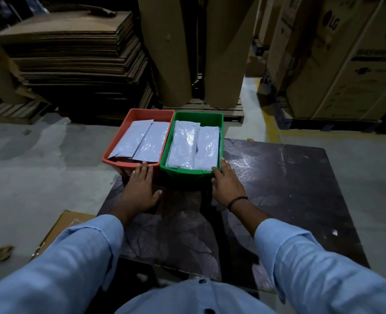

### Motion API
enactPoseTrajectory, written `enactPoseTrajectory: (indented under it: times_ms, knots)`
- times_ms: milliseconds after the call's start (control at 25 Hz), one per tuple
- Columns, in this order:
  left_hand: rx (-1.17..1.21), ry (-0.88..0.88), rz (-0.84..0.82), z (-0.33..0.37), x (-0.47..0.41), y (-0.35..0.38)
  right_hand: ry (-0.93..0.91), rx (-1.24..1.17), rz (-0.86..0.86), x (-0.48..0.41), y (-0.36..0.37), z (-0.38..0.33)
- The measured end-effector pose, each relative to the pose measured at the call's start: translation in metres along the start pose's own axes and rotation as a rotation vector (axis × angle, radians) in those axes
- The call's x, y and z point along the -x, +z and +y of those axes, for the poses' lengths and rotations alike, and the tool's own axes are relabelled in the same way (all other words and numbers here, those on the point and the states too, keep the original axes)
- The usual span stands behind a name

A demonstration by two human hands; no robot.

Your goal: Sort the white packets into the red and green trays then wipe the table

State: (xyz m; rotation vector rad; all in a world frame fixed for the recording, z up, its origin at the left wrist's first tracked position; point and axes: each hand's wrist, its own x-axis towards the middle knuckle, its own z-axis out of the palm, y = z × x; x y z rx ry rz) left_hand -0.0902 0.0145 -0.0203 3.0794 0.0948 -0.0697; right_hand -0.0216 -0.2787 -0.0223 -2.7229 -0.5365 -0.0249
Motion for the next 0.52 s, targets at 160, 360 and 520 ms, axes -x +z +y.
enactPoseTrajectory:
  times_ms: [160, 360, 520]
  knots:
    - [-0.003, 0.008, -0.016, 0.001, 0.002, -0.010, -0.011, -0.019, 0.004, 0.004, -0.005, 0.001]
    - [0.031, 0.106, 0.075, 0.016, 0.018, -0.015, 0.037, -0.065, 0.046, 0.012, -0.014, 0.013]
    - [0.022, 0.154, 0.153, 0.037, 0.024, -0.016, 0.024, -0.069, 0.080, 0.022, -0.019, 0.019]
